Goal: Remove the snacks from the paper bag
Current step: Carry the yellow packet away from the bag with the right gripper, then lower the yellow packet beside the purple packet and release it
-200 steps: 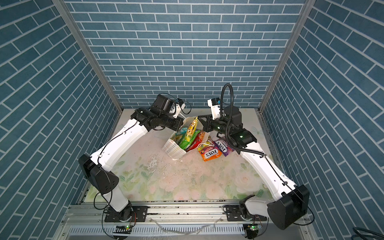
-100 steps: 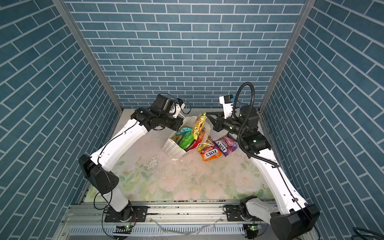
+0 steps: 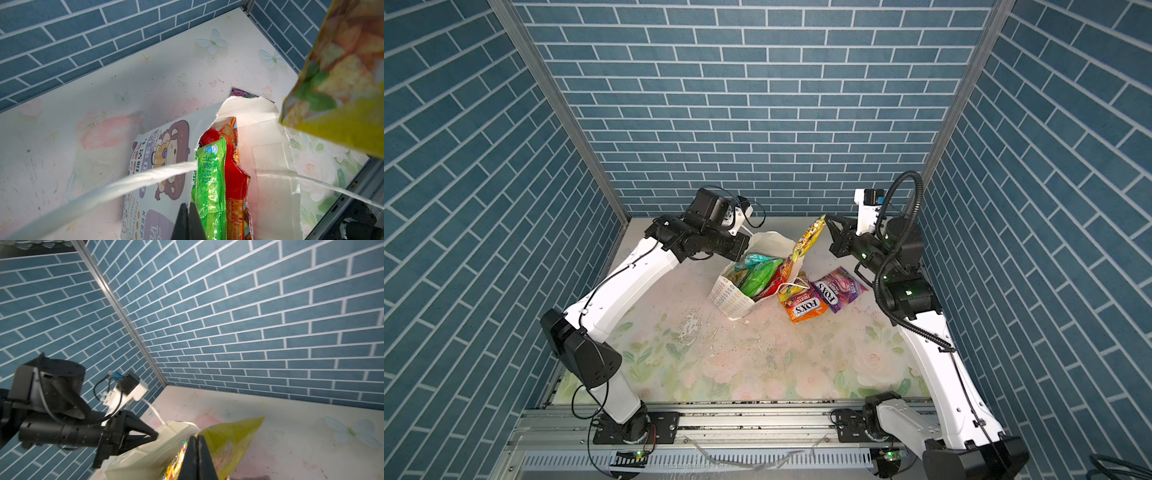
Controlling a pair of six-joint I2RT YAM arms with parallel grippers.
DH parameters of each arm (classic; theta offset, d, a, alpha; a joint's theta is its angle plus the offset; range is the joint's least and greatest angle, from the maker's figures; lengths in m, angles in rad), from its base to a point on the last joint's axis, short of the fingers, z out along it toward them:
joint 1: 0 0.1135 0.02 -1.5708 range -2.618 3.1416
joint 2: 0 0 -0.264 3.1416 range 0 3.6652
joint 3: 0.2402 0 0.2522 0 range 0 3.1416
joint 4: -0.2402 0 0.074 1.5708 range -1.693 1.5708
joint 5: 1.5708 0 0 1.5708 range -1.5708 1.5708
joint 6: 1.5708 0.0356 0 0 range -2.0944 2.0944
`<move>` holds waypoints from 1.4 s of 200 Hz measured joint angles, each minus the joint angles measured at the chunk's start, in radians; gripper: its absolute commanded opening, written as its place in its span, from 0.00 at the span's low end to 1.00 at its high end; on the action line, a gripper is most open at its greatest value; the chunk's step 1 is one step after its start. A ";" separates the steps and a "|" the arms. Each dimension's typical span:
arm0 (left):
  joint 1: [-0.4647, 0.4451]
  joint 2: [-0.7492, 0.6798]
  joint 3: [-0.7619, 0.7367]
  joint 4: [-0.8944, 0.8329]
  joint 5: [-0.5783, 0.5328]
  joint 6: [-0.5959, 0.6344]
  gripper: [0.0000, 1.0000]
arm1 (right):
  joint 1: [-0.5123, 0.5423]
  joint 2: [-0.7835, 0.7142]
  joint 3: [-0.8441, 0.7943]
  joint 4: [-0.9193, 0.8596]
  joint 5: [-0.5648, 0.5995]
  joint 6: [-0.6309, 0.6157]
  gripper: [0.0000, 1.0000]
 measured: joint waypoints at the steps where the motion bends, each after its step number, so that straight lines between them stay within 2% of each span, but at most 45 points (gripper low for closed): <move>1: 0.000 0.000 0.000 0.000 0.000 0.000 0.00 | -0.001 0.000 -0.001 0.000 0.002 0.000 0.00; 55: 0.000 0.000 0.001 0.000 -0.004 0.007 0.00 | -0.070 0.056 -0.012 -0.010 0.147 0.023 0.00; 129: 0.000 0.000 0.014 -0.018 -0.008 0.012 0.00 | -0.105 0.423 -0.011 -0.022 0.191 0.072 0.00; 161: 0.000 0.000 0.015 -0.023 -0.011 0.012 0.00 | -0.105 0.575 0.030 0.010 0.153 0.105 0.00; 187: 0.000 0.001 0.017 -0.025 -0.016 0.012 0.00 | -0.105 0.663 0.067 0.104 0.088 0.155 0.00; 236: 0.000 0.019 0.043 -0.039 -0.019 0.011 0.00 | -0.105 0.713 0.036 0.285 -0.035 0.248 0.00; 280: 0.000 0.037 0.066 -0.046 -0.019 0.011 0.00 | -0.107 0.718 -0.014 0.342 -0.064 0.262 0.00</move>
